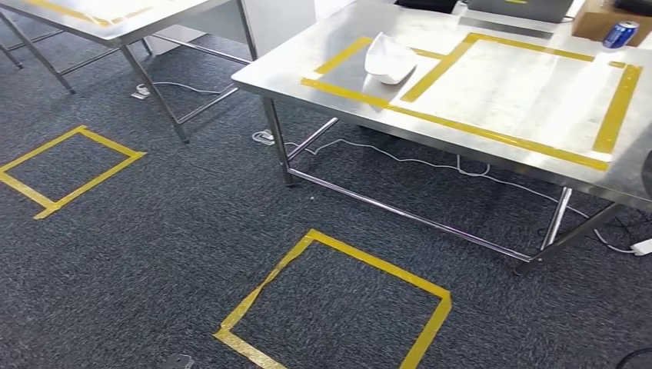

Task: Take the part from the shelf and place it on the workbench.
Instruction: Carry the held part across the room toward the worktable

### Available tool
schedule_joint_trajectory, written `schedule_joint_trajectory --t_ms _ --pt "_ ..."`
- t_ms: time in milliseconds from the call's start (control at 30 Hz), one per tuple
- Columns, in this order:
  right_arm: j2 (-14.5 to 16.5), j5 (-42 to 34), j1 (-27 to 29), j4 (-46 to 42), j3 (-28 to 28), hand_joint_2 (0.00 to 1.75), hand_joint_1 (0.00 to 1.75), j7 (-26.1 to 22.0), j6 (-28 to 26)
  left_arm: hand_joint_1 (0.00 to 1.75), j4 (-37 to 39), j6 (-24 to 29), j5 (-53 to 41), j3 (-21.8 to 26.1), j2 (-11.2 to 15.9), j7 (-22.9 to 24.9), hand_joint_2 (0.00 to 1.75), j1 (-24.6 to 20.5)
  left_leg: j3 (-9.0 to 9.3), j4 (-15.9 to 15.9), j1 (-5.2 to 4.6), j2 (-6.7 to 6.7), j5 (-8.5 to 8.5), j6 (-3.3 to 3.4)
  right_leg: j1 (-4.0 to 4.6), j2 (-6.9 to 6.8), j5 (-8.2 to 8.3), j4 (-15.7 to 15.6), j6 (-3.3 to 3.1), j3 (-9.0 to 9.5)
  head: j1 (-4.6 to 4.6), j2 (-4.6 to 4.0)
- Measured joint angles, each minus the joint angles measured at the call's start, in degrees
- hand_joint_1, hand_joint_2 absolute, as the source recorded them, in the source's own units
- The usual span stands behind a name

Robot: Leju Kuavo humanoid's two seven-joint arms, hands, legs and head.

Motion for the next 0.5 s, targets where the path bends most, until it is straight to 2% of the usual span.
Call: schedule_joint_trajectory --t_ms 67,100,133,200,300,367,433,500 --pt "0.1 0.8 -0.6 0.5 -0.5 1.75 1.75 0.6 -0.9 0.00 0.0 -0.6 -0.5 0.0 0.0 0.8 1.75 0.1 -2.93 6.1 0.16 -3.54 -3.40 -0.26 -0.11 0.90 0.11 -0.1 -0.60 -0.09 -0.14 0.00" --pt "0.1 1.3 -0.8 0.7 -0.7 1.75 1.75 1.0 -1.3 0.00 0.0 -1.1 -0.6 0.0 -0.1 1.1 1.75 0.2 -5.17 10.4 0.16 -4.45 -5.27 -0.25 -0.10 1.39 0.11 -0.1 -0.79 -0.16 -0.21 0.00" --pt "0.1 1.6 -1.0 1.1 -0.8 1.75 1.75 1.5 -1.5 0.00 0.0 -1.8 -0.7 0.0 -0.1 1.2 1.75 0.3 -7.24 14.0 0.15 -4.82 -6.35 -0.19 -0.08 2.01 -0.14 -0.1 -0.98 -0.20 -0.24 0.00" --pt "0.1 1.7 -1.0 1.6 -1.2 1.75 1.75 2.5 -1.6 0.00 0.0 -3.3 -0.6 0.0 -0.1 1.0 1.75 0.5 -9.37 16.8 0.15 -4.97 -5.99 -0.01 -0.04 2.99 -0.66 -0.1 -1.21 -0.15 -0.24 0.00" --pt "0.1 1.7 -1.0 1.7 -1.3 1.75 1.75 3.0 -1.5 0.00 0.0 -4.0 -0.5 0.0 -0.2 0.8 1.75 0.6 -9.44 16.2 0.15 -4.98 -4.70 0.13 -0.04 3.39 -0.95 -0.2 -1.29 -0.06 -0.25 0.00" --pt "0.1 1.6 -1.0 1.9 -1.4 1.75 1.75 3.5 -1.5 0.00 0.0 -4.2 -0.5 0.0 -0.2 0.6 1.75 0.6 -8.27 13.4 0.15 -4.99 -2.66 0.37 -0.04 3.60 -1.04 -0.2 -1.18 0.17 -0.27 0.00" --pt "0.1 1.0 -1.1 2.2 -1.8 1.75 1.75 4.8 -1.4 0.00 0.0 -4.1 -0.6 0.0 -0.5 0.2 1.75 0.6 -4.71 5.1 0.13 -5.29 0.21 0.89 0.14 4.27 -1.76 -0.3 -0.32 0.69 -0.37 -0.01" --pt "0.1 0.5 -1.2 2.4 -2.0 1.75 1.75 5.7 -1.4 0.00 0.0 -3.7 -0.7 0.0 -0.7 0.0 1.75 0.5 -1.78 -1.0 0.17 -5.51 1.20 1.55 0.25 4.77 -1.89 -0.4 0.84 1.41 -0.51 -0.01"
